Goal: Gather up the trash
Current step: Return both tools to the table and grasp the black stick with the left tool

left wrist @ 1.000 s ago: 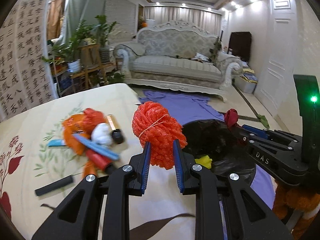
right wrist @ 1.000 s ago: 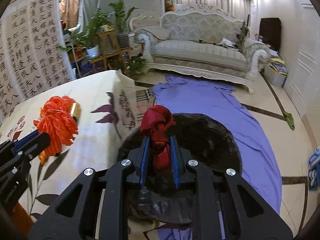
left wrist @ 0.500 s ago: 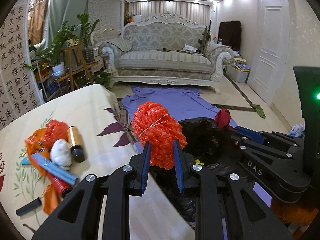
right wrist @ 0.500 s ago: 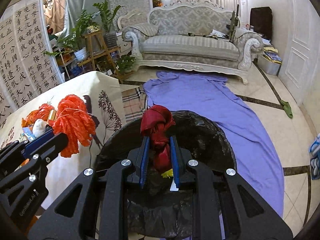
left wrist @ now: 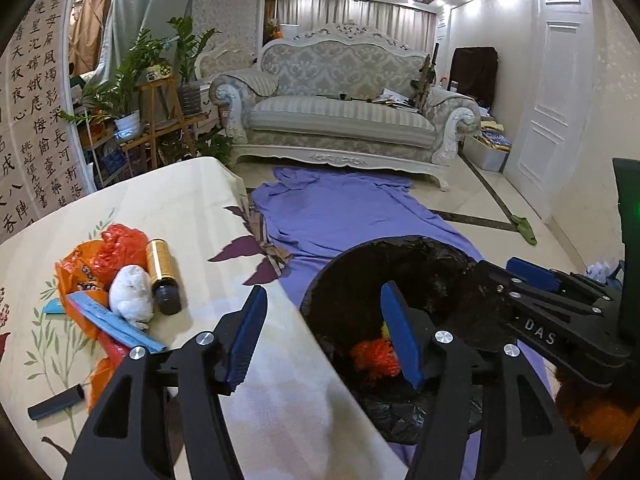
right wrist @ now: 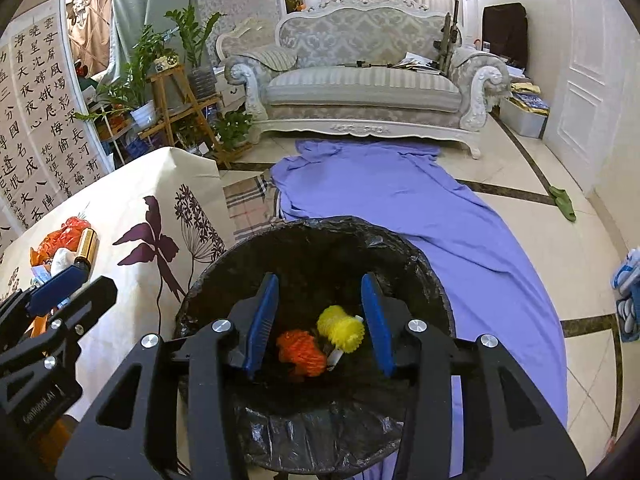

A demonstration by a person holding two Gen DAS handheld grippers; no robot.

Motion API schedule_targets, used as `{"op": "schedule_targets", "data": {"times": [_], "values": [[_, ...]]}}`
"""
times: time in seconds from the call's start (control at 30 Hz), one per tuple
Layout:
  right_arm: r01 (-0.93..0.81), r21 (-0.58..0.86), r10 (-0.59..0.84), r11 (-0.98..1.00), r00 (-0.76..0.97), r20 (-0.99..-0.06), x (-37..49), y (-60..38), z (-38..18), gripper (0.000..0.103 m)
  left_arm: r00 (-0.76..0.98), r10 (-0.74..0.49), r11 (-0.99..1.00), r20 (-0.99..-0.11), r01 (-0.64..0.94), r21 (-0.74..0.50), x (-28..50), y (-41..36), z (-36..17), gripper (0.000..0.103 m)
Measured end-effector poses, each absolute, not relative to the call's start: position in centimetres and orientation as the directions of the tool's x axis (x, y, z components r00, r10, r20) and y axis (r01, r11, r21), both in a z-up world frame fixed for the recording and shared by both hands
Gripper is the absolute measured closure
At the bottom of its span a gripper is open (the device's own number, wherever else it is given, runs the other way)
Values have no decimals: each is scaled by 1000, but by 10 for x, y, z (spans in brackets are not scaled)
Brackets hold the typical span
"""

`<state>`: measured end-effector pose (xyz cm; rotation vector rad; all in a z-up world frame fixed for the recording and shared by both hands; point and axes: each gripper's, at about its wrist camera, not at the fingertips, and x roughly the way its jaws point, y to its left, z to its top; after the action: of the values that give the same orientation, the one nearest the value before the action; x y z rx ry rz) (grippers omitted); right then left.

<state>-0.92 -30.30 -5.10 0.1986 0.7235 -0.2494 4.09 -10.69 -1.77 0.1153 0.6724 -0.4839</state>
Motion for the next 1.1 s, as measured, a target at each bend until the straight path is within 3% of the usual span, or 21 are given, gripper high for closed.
{"op": "schedule_targets", "data": {"times": [0.4, 1.1], "values": [[205, 99, -89, 974, 742, -664, -15, -265, -39, 56, 725, -323, 918, -608, 397, -14, 27, -63, -5, 41], [-63, 93, 110, 994, 719, -686, -12, -146, -38, 55, 749, -63, 991, -660, 127, 50, 14, 77, -28, 41]]}}
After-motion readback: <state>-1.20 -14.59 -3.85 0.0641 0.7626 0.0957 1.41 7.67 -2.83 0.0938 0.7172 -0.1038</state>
